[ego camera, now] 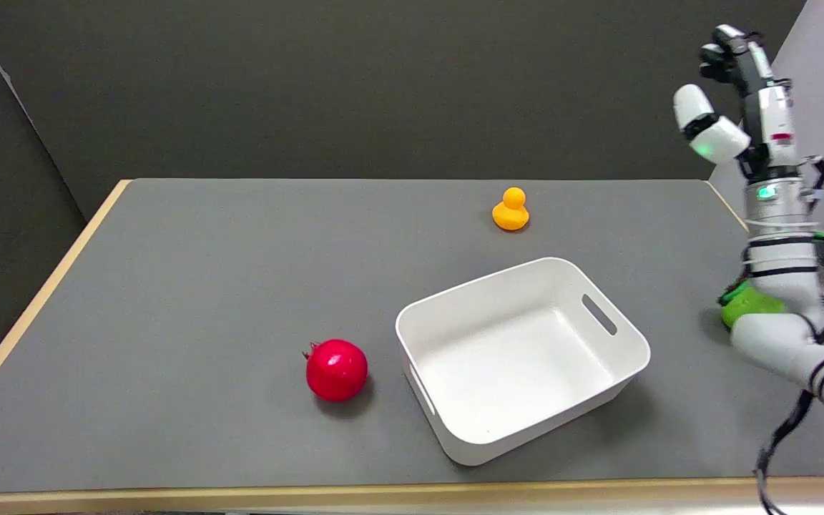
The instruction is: Pick up the yellow duck.
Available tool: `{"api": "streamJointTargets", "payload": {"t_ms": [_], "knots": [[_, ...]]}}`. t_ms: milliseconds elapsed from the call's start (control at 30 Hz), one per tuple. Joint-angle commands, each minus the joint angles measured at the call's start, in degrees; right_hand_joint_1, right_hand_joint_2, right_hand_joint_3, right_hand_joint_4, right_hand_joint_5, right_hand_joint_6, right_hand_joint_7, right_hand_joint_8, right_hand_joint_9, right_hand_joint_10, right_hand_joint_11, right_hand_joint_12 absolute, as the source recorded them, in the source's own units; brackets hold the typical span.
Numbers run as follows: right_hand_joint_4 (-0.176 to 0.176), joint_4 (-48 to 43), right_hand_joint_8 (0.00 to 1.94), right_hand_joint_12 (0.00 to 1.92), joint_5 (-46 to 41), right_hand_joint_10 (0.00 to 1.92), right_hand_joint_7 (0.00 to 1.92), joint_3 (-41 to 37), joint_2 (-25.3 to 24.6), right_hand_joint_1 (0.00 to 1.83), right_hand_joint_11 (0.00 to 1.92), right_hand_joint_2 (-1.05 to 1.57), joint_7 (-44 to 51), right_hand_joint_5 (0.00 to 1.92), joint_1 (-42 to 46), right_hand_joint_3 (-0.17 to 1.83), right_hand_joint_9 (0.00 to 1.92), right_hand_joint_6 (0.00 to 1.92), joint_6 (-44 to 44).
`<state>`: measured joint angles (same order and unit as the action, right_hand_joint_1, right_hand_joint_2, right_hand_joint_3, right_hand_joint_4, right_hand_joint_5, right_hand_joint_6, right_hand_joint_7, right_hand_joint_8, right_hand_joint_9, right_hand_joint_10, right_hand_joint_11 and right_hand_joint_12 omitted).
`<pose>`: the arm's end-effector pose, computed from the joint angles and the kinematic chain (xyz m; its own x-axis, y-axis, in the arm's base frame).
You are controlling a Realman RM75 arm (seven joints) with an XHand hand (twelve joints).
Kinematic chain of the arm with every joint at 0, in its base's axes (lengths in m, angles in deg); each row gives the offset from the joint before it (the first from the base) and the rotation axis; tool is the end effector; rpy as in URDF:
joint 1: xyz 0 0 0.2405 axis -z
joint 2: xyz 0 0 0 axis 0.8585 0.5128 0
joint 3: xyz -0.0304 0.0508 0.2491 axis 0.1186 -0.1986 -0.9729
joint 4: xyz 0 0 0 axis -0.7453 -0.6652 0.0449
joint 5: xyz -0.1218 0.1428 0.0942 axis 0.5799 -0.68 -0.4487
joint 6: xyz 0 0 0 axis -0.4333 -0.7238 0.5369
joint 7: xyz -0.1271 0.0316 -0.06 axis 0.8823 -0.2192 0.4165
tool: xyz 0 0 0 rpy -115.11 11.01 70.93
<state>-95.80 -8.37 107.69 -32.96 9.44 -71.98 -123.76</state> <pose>-0.1724 -0.3183 0.5451 0.5138 0.6452 0.5654 -0.5874 -0.2157 0.7800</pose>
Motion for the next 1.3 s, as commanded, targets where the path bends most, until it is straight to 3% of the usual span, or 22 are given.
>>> {"api": "streamJointTargets", "payload": {"t_ms": [33,267,367,467,600,1000,1067,1300], "knots": [[-0.021,3.9,0.45,1.24,4.5,0.92,0.39,-8.3,7.1,0.45,0.06,0.74,1.0,0.2,3.4,0.83,0.29,0.4,0.6],[-0.02,2.1,0.45,1.25,14.3,0.93,0.39,-8.5,7.8,0.46,0.07,0.73,1.0,0.2,-2.4,0.83,0.3,0.4,3.8],[-0.02,-0.2,0.45,1.25,24.9,0.93,0.4,-7.2,8.6,0.47,0.07,0.72,-1.0,0.21,-7.8,0.83,0.3,0.4,12.8],[-0.019,-2.1,0.45,1.25,38.5,0.93,0.4,-2.6,8.4,0.47,0.07,0.72,-7.2,0.21,-14.4,0.83,0.31,0.4,23.0],[-0.006,-1.1,0.43,1.25,53.0,0.92,0.4,11.5,6.6,0.45,0.08,0.71,-13.9,0.21,-26.9,0.83,0.31,0.4,33.3],[0.029,15.7,0.28,1.12,68.7,0.65,0.2,34.8,-6.7,0.26,0.0,0.64,-16.7,0.15,-46.2,0.87,0.15,0.36,48.0],[0.032,17.5,0.29,1.05,68.9,0.63,0.16,37.5,-7.1,0.21,0.0,0.6,-19.3,0.12,-47.1,0.97,0.11,0.39,49.5],[0.039,17.8,0.22,0.98,68.5,0.56,0.1,36.6,-5.6,0.16,0.0,0.56,-26.9,0.09,-44.3,0.97,0.04,0.36,50.0]]}}
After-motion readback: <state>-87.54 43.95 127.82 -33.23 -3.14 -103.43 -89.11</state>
